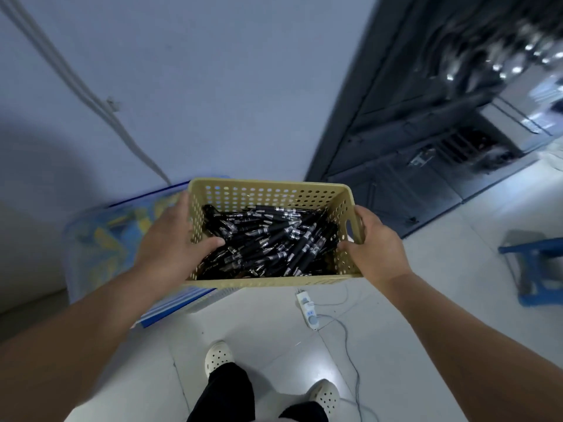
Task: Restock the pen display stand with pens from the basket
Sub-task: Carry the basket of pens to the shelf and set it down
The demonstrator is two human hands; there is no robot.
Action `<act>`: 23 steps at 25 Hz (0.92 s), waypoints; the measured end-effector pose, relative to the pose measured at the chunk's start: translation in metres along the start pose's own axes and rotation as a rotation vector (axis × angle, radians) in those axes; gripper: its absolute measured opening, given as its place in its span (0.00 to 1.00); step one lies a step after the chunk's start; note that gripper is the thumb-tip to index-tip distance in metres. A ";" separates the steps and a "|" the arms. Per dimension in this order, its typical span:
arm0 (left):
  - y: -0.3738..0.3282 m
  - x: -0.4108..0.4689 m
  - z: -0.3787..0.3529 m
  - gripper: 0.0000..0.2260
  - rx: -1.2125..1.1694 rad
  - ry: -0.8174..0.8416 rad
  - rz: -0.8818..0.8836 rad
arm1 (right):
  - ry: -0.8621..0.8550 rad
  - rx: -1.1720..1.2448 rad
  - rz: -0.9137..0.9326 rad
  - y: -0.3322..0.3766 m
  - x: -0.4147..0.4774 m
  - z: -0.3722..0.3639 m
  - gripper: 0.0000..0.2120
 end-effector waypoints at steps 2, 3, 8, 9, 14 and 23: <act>-0.050 -0.009 -0.013 0.45 -0.052 0.026 -0.059 | -0.055 0.031 -0.074 -0.039 -0.008 0.038 0.35; -0.076 -0.014 -0.021 0.45 -0.070 0.041 -0.089 | -0.081 0.052 -0.107 -0.060 -0.013 0.058 0.36; -0.190 -0.041 -0.067 0.45 -0.137 0.122 -0.218 | -0.215 0.142 -0.243 -0.156 -0.045 0.145 0.37; -0.212 -0.048 -0.078 0.46 -0.127 0.135 -0.244 | -0.245 0.151 -0.268 -0.176 -0.051 0.162 0.37; -0.298 -0.080 -0.121 0.45 -0.151 0.197 -0.343 | -0.368 0.160 -0.366 -0.252 -0.081 0.219 0.35; -0.386 -0.077 -0.149 0.42 -0.158 0.338 -0.563 | -0.501 0.148 -0.547 -0.291 -0.122 0.262 0.35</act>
Point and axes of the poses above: each hand's wrist, its own x-axis towards the middle knuckle, its own z-axis out of the back of the hand, y = z × x, the point moved 7 cm from there along x, towards the middle knuckle, and after that the axes turned 7 degrees about -y, right-handed, at the moved point
